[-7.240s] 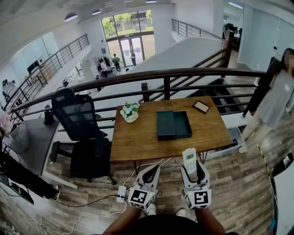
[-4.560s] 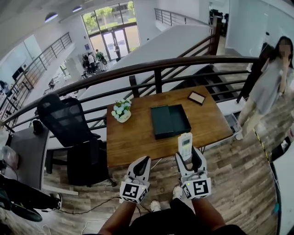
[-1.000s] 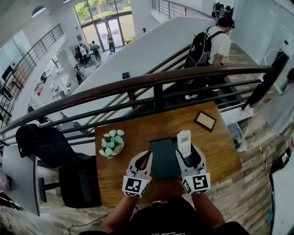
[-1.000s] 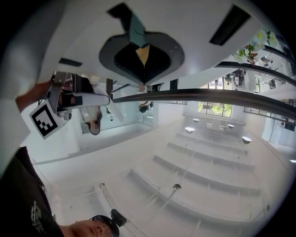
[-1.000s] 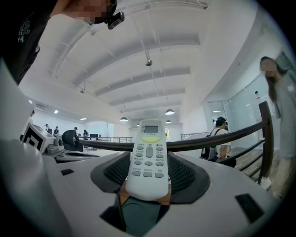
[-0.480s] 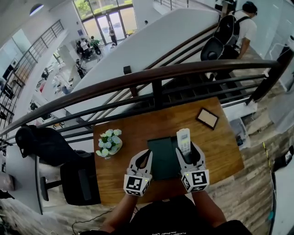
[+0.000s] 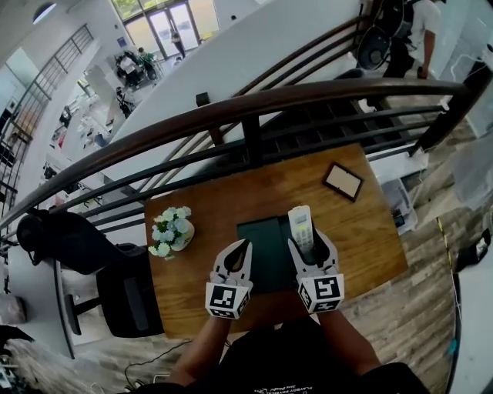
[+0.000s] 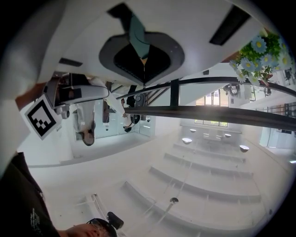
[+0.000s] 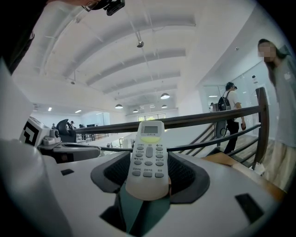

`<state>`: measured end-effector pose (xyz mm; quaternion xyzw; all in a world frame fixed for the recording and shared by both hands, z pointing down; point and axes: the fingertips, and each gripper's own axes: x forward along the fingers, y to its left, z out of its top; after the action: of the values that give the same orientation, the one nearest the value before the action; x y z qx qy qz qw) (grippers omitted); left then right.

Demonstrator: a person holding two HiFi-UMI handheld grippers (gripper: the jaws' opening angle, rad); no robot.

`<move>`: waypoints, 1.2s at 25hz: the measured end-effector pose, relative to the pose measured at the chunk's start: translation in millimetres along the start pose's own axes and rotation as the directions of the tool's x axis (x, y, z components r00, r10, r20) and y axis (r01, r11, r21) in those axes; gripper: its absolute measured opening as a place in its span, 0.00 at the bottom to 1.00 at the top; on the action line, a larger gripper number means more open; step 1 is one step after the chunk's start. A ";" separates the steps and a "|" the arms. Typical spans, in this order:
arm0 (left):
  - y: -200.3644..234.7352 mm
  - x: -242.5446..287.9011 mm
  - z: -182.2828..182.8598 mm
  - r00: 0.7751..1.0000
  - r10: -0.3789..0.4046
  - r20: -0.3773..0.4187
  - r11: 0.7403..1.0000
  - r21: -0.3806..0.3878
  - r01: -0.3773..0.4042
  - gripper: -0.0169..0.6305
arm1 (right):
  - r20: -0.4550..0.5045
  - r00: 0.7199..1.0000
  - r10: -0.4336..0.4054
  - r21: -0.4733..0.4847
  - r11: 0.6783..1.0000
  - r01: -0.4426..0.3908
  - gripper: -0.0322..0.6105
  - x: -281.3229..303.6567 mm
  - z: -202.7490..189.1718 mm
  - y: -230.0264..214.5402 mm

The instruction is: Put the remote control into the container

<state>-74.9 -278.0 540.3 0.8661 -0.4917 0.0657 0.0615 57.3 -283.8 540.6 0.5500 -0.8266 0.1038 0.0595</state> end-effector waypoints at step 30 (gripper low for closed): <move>32.0 11.7 -54.8 0.991 0.067 -0.116 0.997 -0.029 -0.070 0.04 | -0.321 0.945 -0.068 0.034 0.996 0.083 0.43 36.1 -108.5 -22.7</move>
<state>-99.3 -294.8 597.5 0.8424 -0.5178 0.1092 0.1018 62.5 -298.9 656.1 0.5583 -0.7818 0.2085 0.1836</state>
